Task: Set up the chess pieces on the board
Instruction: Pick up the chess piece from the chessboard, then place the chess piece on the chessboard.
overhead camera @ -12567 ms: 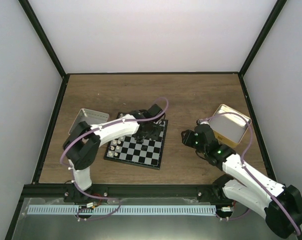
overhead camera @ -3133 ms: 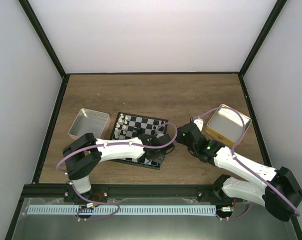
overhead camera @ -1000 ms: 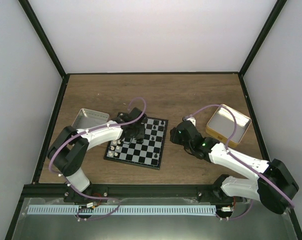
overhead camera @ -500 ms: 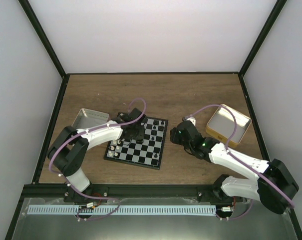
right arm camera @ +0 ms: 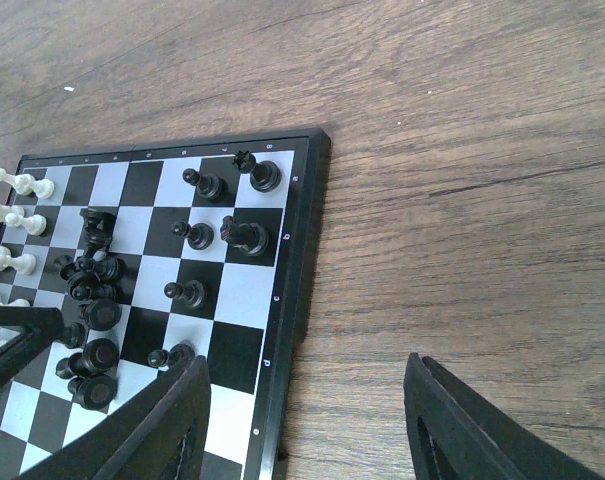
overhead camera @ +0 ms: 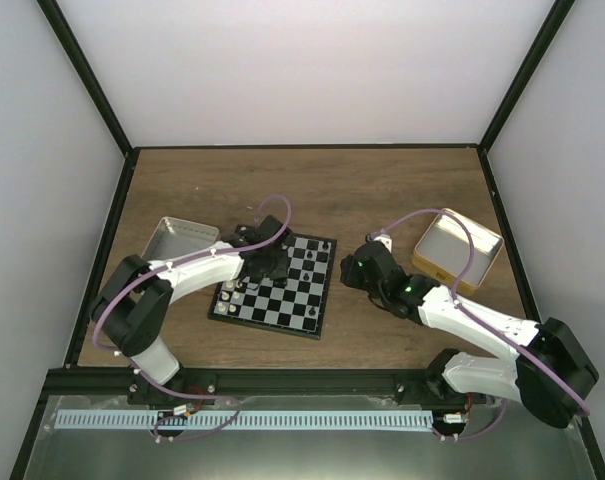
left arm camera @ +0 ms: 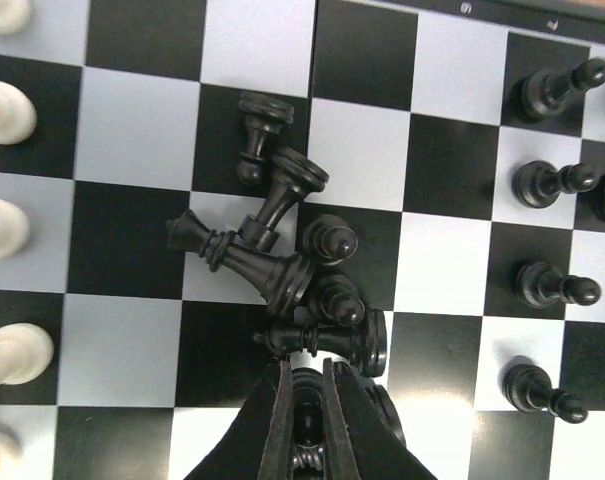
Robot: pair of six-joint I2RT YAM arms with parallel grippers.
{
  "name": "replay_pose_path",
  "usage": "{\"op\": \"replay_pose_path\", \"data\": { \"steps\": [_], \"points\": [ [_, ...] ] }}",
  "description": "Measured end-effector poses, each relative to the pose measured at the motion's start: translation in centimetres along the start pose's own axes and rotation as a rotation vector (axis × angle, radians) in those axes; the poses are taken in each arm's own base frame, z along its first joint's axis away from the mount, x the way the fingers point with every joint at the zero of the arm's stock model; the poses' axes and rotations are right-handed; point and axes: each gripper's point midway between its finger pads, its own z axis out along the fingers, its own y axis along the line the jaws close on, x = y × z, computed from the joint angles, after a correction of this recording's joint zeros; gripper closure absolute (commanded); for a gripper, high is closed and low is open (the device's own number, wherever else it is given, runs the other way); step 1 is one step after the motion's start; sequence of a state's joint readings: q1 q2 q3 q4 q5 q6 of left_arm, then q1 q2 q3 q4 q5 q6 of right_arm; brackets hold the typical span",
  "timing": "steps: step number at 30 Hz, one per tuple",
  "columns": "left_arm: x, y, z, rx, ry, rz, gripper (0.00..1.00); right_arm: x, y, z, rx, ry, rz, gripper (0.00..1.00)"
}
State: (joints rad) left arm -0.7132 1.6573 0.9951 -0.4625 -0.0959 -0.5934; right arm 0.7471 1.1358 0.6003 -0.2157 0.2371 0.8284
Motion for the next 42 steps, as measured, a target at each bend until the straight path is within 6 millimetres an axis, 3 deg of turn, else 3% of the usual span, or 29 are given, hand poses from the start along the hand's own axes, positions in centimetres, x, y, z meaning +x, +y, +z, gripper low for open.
{"op": "replay_pose_path", "data": {
  "steps": [6, 14, 19, 25, 42],
  "points": [
    [-1.2, -0.7, -1.9, 0.000, -0.047, 0.011, 0.92, 0.0, 0.0, 0.0, 0.001, -0.001, 0.003, 0.46],
    [-1.7, -5.2, -3.9, 0.080, -0.081, 0.082, 0.91, -1.0, 0.1, -0.9, -0.011, -0.048, 0.033, 0.45],
    [0.1, -7.1, -3.2, 0.095, -0.036, 0.143, 0.90, -1.2, -0.1, -1.2, -0.009, -0.061, 0.038, 0.45],
    [3.1, -7.8, -1.8, 0.070, 0.035, 0.205, 0.90, -1.2, -0.2, -1.1, -0.005, -0.062, 0.039, 0.45],
    [4.3, -7.3, 0.1, 0.026, 0.072, 0.223, 0.88, -0.9, -0.5, -1.0, 0.001, -0.057, 0.039, 0.45]
  ]
}}
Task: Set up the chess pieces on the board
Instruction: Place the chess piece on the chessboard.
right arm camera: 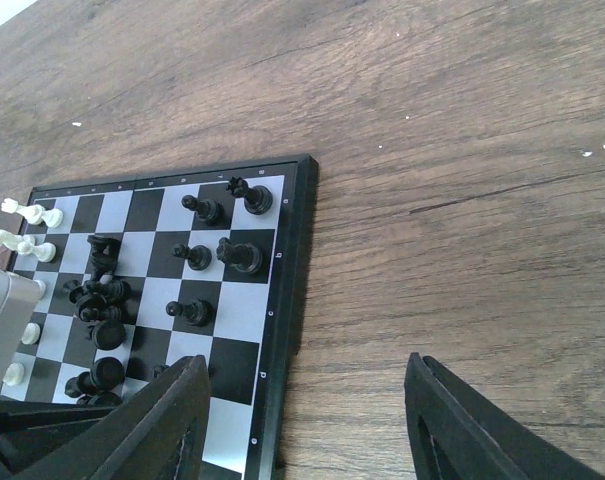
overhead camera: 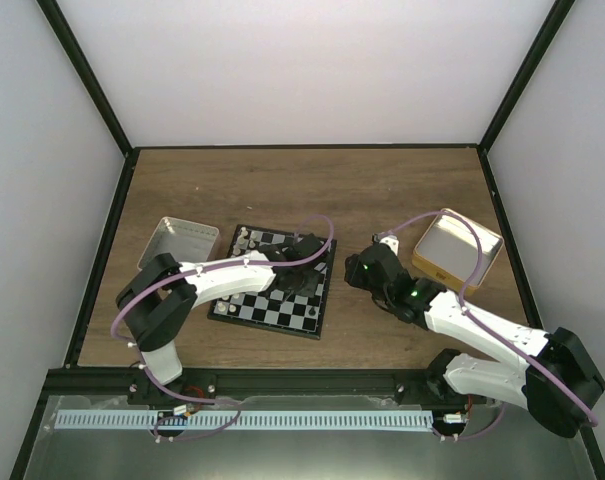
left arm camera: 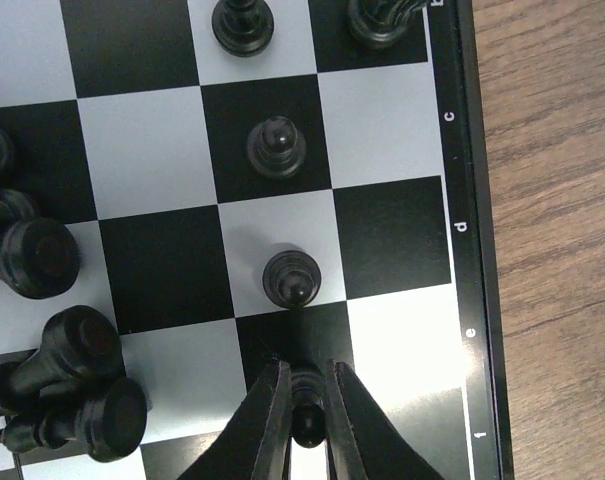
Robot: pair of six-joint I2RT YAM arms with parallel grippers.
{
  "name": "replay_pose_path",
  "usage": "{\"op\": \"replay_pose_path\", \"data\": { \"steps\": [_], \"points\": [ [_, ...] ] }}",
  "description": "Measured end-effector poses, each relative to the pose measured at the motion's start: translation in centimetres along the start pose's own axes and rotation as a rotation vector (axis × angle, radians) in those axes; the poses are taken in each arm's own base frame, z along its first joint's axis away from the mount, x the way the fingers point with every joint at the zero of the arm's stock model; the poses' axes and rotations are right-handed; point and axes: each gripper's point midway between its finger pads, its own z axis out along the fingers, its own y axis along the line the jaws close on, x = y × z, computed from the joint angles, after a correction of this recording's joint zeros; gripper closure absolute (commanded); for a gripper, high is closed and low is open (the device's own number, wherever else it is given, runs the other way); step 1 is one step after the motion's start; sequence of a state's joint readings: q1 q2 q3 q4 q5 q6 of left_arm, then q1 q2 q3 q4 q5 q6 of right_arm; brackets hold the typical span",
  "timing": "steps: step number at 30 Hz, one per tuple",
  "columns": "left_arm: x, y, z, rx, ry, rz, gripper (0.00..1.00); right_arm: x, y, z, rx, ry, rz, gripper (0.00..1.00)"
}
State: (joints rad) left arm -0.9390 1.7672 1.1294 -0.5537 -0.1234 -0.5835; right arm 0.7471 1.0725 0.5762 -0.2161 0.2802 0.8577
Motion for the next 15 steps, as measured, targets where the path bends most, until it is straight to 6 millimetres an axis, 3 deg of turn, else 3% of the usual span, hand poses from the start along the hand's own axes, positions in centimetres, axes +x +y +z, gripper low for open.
{"op": "replay_pose_path", "data": {
  "steps": [7, 15],
  "points": [
    [-0.35, 0.05, 0.11, -0.007, -0.017, -0.001, 0.86, 0.09, -0.10, 0.03, 0.002, 0.002, -0.001, 0.45],
    [-0.34, 0.17, 0.48, -0.018, -0.019, 0.001, 0.74, 0.11, -0.11, 0.03, 0.002, 0.002, -0.001, 0.45]
  ]
}}
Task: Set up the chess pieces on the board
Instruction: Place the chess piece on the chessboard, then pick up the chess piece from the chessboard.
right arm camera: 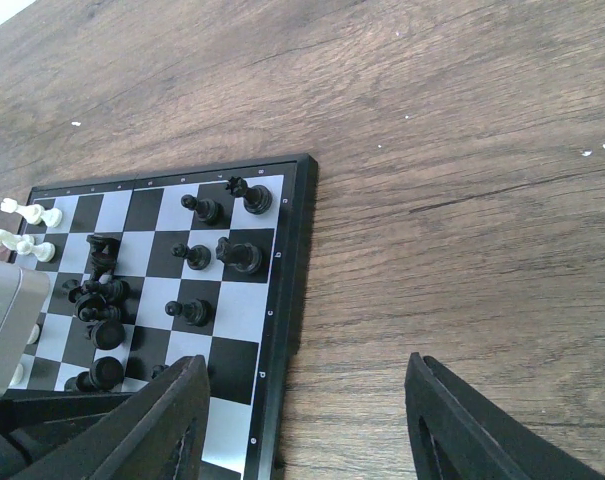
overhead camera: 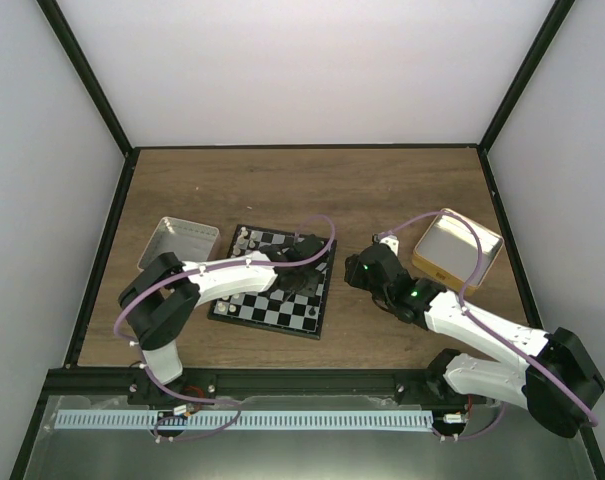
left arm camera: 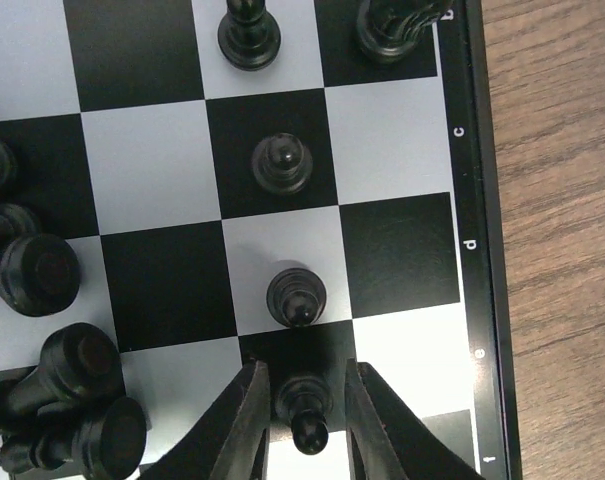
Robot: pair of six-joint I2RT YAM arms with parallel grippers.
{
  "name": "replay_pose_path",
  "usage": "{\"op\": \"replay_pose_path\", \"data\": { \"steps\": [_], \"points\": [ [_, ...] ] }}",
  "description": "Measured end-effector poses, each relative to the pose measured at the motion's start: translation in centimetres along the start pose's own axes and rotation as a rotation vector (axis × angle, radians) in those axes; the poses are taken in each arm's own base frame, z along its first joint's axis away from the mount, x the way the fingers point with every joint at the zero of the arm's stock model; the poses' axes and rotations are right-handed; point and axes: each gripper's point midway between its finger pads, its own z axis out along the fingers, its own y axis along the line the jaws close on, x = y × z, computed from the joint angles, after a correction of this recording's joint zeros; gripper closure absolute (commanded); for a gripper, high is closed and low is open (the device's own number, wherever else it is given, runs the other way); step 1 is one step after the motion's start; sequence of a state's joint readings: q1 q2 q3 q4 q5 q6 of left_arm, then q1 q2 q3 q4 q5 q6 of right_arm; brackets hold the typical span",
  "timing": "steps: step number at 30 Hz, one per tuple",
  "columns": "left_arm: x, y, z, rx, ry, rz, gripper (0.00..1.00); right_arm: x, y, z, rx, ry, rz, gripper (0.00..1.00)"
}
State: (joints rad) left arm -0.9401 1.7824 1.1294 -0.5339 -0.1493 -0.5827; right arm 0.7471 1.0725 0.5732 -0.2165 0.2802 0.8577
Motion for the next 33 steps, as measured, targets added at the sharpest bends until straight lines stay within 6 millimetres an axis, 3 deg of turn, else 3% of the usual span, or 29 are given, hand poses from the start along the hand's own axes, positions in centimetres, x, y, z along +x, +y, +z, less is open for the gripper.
{"op": "replay_pose_path", "data": {
  "steps": [7, 12, 18, 25, 33],
  "points": [
    [-0.2, -0.2, -0.2, 0.007, -0.008, -0.004, 0.66, 0.0, 0.0, 0.0, 0.000, 0.000, 0.000, 0.45],
    [-1.5, -0.2, -2.1, 0.025, -0.064, -0.021, 0.59, 0.0, 0.0, 0.0, 0.000, 0.000, 0.000, 0.45],
    [-3.3, 2.4, -4.3, -0.004, -0.153, -0.095, 0.57, 0.0, 0.0, 0.0, 0.000, 0.000, 0.001, 0.45],
    [-3.4, 6.4, -3.6, -0.067, -0.152, -0.180, 0.59, 0.0, 0.0, 0.0, 0.000, 0.000, 0.000, 0.45],
    [-4.7, 8.2, -3.0, -0.067, -0.168, -0.229, 0.76, 0.0, 0.0, 0.0, 0.000, 0.000, 0.000, 0.45]
  ]
}}
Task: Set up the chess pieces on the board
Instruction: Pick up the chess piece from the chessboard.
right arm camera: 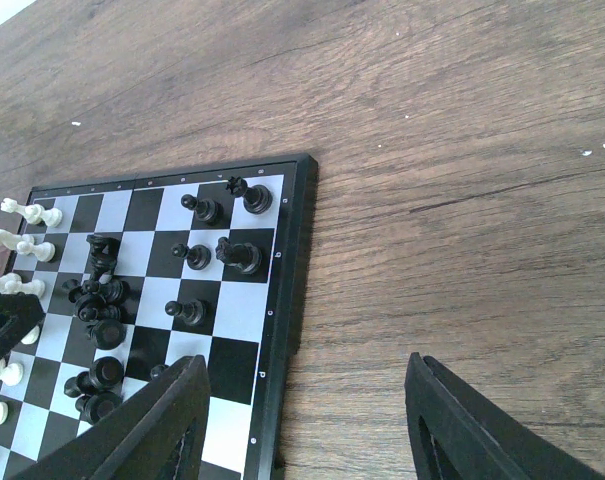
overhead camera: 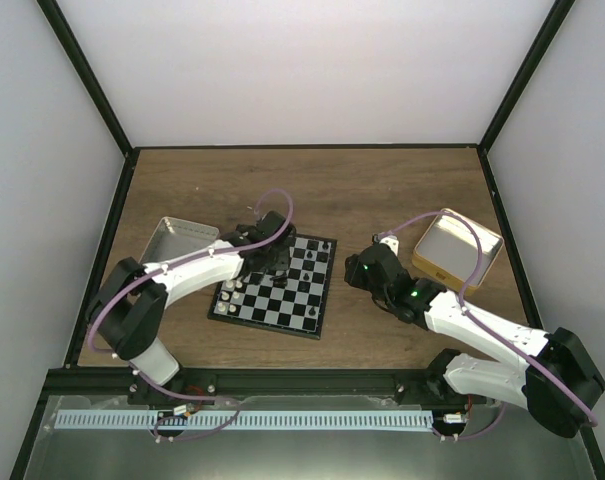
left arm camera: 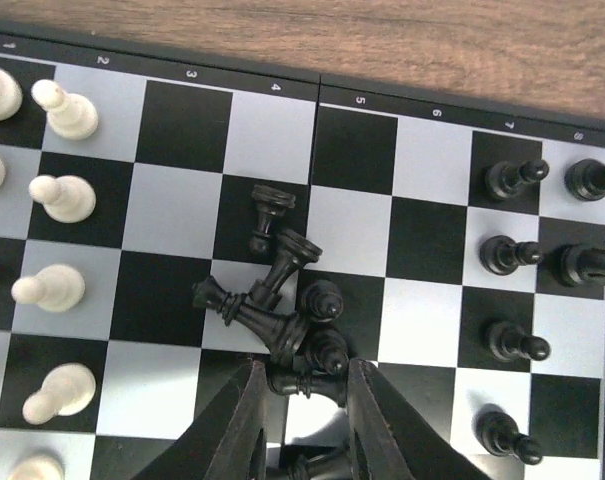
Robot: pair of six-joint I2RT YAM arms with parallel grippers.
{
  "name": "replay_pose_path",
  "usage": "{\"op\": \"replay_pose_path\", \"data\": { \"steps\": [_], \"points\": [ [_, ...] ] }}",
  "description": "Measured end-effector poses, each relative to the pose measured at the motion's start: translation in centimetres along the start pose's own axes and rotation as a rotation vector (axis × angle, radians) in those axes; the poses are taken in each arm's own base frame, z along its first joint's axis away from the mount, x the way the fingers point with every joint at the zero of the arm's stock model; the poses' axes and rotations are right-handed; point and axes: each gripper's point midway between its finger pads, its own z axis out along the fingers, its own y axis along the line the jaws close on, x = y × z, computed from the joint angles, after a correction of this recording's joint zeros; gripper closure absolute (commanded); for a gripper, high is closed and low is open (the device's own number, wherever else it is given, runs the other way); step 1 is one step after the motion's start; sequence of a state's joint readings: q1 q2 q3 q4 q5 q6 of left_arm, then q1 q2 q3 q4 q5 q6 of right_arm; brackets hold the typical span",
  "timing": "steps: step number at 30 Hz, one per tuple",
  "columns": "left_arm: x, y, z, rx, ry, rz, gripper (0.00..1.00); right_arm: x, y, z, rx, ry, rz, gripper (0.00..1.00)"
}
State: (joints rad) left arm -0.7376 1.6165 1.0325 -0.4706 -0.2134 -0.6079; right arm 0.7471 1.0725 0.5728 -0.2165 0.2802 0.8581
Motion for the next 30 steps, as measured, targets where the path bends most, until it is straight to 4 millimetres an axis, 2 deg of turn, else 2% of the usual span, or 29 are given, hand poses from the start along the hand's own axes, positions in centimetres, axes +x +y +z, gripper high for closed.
{"op": "replay_pose_path", "data": {
  "steps": [10, 30],
  "points": [
    [1.1, -0.4, 2.5, 0.006, 0.065, 0.033, 0.82, 0.1, 0.0, 0.1, 0.002, 0.002, -0.001, 0.45],
    [1.1, -0.9, 3.6, 0.013, 0.080, 0.063, 0.81, 0.1, 0.0, 0.1, 0.003, 0.003, -0.002, 0.45]
  ]
}}
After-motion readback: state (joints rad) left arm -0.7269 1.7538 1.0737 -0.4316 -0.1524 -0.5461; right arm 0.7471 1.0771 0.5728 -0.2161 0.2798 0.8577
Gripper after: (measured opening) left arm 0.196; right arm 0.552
